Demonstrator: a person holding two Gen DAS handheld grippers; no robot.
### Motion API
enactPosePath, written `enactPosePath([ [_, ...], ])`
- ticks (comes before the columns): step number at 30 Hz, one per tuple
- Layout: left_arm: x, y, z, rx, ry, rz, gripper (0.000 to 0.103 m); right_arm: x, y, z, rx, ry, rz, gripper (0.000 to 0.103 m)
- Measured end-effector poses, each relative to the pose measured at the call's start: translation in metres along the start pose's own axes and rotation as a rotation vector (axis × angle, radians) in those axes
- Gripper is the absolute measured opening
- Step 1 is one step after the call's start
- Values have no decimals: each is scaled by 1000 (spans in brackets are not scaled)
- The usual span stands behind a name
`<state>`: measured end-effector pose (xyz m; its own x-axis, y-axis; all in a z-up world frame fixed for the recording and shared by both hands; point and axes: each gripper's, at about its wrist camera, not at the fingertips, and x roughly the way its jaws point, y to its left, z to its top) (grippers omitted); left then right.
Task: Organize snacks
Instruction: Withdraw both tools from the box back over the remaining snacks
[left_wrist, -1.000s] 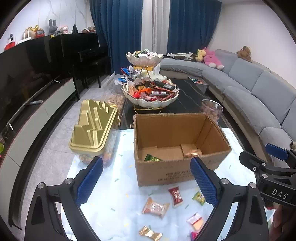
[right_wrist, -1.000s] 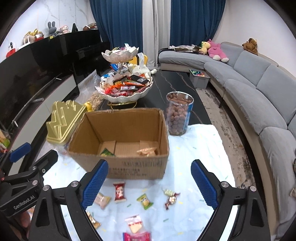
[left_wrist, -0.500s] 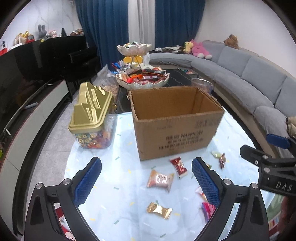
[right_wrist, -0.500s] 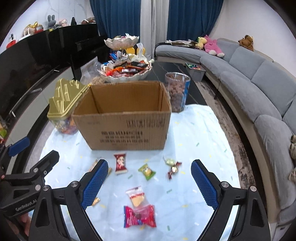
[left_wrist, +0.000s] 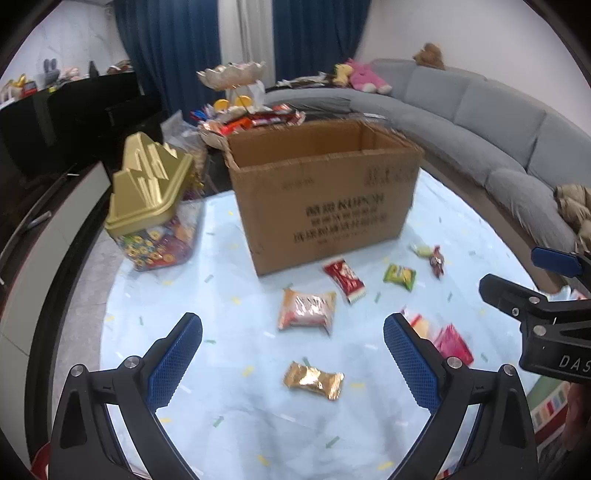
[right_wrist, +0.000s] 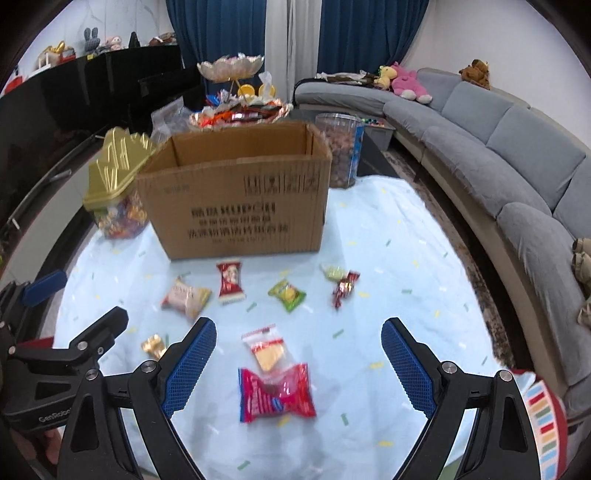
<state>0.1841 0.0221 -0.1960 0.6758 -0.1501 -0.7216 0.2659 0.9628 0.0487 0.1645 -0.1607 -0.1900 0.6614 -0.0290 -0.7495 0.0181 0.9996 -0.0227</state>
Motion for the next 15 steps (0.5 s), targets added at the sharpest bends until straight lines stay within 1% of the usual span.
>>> enactPosePath([
  [8,19,-7,-20,110,23,-41,100,15,9,-24,-24,16,-7,92],
  [10,25,-6,-25,114,35,-61,100,20,12,-29,-32,33,-9,92],
  [15,39,-6,-33,126,63,-82,99,33,12,-40,-33,71,-16,92],
])
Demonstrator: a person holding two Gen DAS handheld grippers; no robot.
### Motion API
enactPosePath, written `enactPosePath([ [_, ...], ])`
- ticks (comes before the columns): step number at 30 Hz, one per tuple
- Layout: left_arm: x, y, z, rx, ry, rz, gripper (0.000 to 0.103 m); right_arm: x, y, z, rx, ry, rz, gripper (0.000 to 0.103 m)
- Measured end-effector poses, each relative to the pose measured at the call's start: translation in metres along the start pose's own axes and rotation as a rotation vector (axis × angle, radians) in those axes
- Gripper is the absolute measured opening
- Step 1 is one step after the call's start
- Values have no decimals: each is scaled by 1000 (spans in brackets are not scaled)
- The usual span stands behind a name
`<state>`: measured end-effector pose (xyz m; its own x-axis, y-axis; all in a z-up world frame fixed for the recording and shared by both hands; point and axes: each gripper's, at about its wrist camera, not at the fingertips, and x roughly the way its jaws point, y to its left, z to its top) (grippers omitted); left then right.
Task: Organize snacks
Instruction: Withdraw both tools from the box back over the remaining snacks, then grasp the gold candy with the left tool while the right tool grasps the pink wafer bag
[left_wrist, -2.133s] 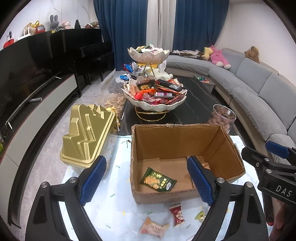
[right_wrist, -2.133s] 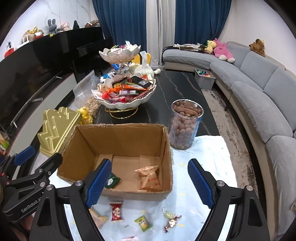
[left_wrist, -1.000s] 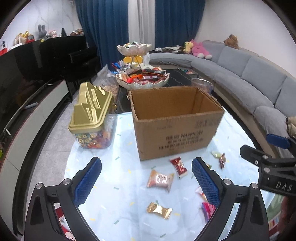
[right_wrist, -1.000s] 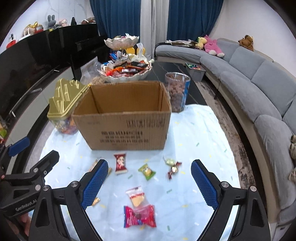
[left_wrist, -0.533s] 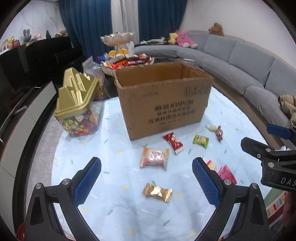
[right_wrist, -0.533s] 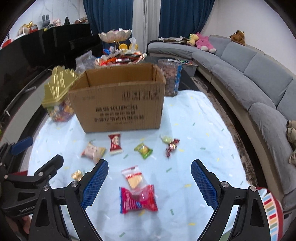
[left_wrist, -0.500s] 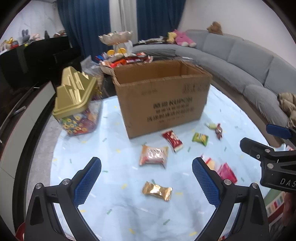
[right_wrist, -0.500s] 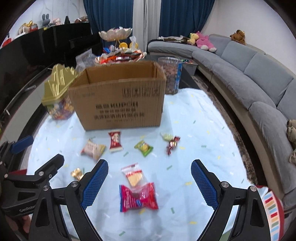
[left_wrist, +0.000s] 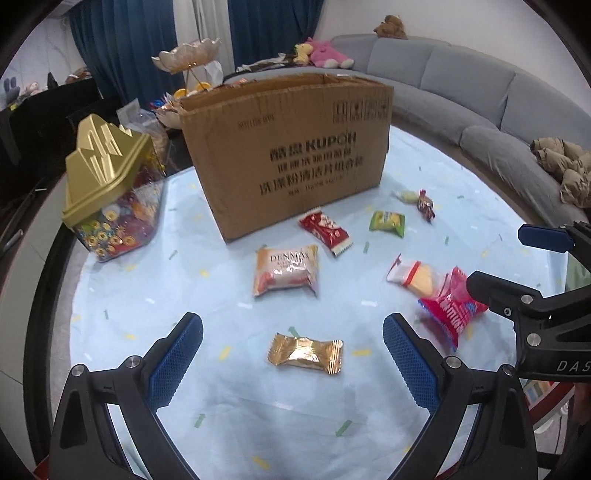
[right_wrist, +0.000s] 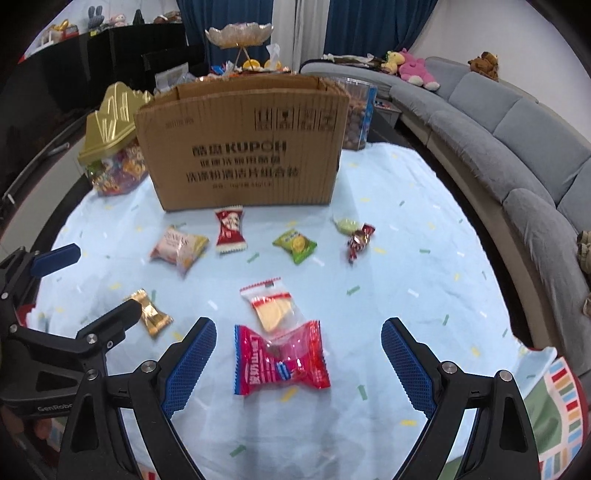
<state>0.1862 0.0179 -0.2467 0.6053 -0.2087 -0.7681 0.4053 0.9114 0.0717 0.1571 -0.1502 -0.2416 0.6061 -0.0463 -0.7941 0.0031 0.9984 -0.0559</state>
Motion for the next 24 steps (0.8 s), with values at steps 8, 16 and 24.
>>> enactPosePath([
  [8,23,2,-9,13,51,-15,95,21,2,-9,4,53,-7,92],
  [16,41,2,-16,8,106,-39,88,36,3,-12,10,92,-4,92],
  [24,52,1,-19,-4,139,-51,77,49,2,-13,23,117,1,92],
])
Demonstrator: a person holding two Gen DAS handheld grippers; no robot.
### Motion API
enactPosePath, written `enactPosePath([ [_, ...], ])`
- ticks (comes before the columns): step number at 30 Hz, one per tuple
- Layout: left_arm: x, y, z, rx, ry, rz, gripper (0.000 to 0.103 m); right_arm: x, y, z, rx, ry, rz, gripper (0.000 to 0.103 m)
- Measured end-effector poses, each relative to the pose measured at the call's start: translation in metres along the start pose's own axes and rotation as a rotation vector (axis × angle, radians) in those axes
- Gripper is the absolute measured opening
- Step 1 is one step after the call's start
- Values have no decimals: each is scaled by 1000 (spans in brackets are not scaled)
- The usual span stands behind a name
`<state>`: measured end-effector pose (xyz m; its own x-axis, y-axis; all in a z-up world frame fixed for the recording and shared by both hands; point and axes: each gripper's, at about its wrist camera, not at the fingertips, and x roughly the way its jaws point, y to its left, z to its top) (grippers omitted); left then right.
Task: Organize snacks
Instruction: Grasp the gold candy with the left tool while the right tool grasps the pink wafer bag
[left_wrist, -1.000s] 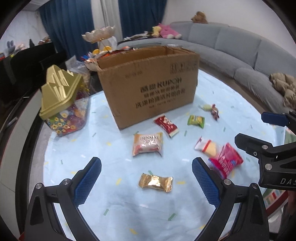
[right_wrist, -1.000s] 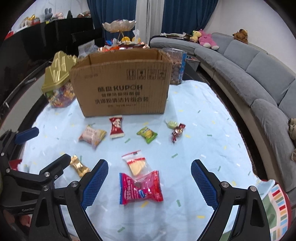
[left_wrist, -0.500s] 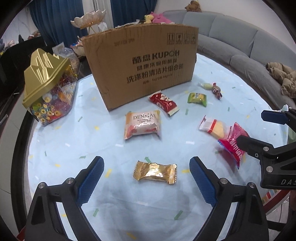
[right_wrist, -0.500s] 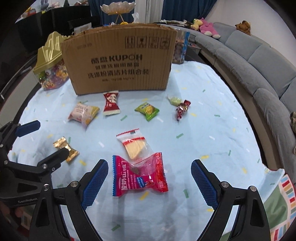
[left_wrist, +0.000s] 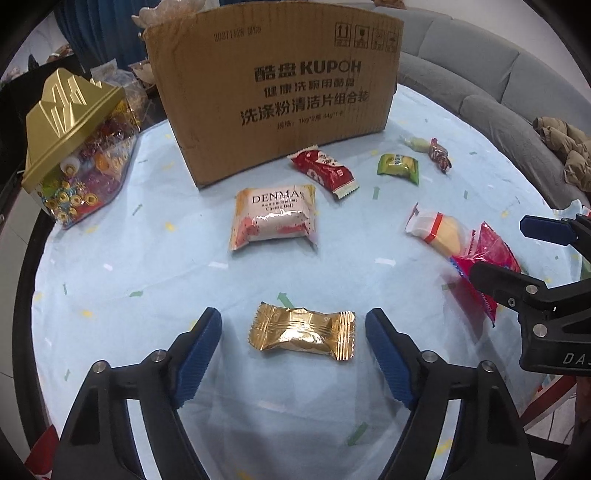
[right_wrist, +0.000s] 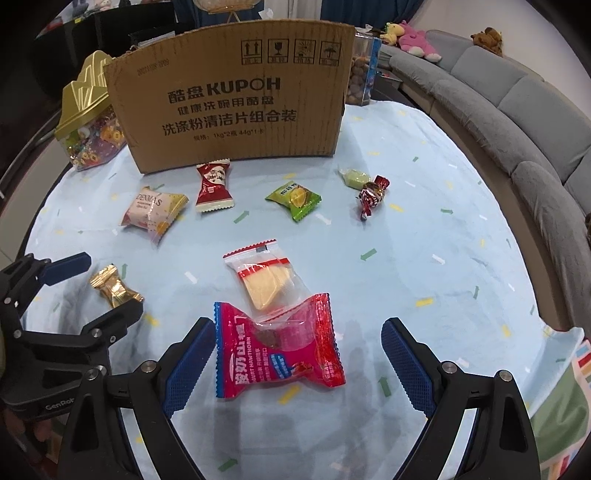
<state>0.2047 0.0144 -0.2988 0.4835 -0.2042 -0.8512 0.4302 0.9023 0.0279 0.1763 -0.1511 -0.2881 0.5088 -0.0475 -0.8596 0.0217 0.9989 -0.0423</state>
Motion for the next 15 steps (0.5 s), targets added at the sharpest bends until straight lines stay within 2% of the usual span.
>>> enactPosePath([
  [3,5,0,0,-3,7,-12,69,8,0,-1,1,28,7,92],
  [5,6,1,0,-8,7,-22,67,12,0,-1,-1,40,4,92],
  [12,5,-1,0,-8,-6,-42,49,15,-4,0,9,41,6,91],
  [13,4,-2,0,-4,-8,-45,46,15,-4,0,9,42,10,89],
  [15,4,-5,-1,3,-11,-42,45,18,-4,-1,7,52,21,78],
])
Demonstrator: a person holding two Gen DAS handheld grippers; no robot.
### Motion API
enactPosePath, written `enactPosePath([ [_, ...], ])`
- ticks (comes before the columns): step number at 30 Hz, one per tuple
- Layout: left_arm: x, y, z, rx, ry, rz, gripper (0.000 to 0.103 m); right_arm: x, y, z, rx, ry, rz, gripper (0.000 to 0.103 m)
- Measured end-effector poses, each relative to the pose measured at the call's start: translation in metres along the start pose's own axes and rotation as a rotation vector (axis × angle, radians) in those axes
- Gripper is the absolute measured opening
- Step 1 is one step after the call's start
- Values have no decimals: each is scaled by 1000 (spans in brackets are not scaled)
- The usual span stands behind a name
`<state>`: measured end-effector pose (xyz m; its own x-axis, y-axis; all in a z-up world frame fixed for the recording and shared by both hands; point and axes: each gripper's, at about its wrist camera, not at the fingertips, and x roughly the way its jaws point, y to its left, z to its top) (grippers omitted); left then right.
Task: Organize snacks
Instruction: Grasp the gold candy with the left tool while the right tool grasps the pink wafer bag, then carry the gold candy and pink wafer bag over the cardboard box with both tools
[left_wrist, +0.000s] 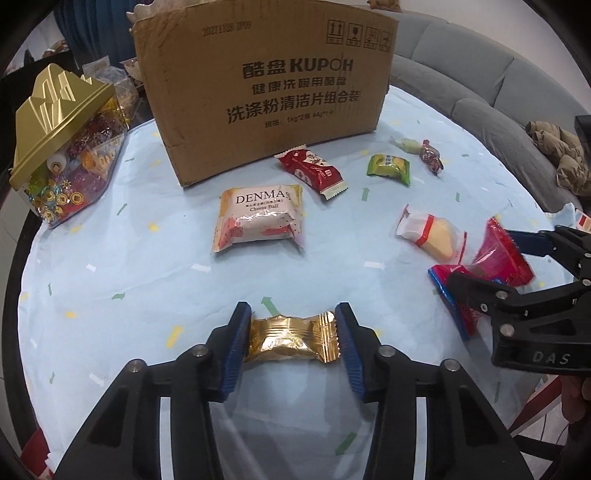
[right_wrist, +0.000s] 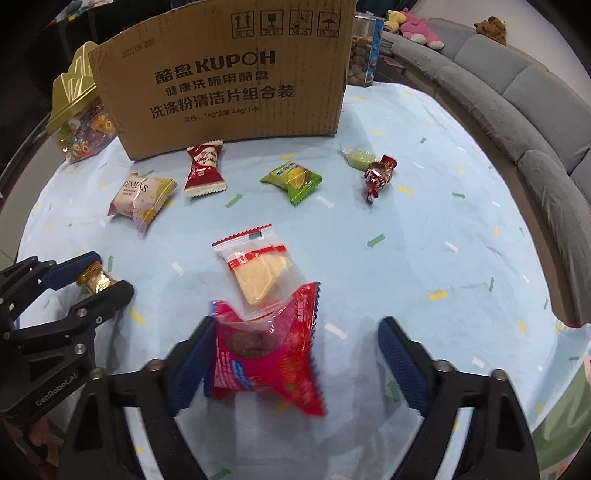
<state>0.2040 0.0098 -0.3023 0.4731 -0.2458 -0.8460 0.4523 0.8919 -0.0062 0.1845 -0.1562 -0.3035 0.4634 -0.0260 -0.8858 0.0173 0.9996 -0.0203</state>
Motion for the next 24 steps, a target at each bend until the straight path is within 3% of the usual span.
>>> enactPosePath([
  [3,-1,-1,0,1,-3,-1,38,3,-1,-2,8,18,33,66],
  [6,-2,0,0,-9,-2,-12,33,-1,3,-2,-12,8,48,39],
  [24,-15,-3,1,-12,-17,10,31,-19,0,3,-11,-28,77,35],
])
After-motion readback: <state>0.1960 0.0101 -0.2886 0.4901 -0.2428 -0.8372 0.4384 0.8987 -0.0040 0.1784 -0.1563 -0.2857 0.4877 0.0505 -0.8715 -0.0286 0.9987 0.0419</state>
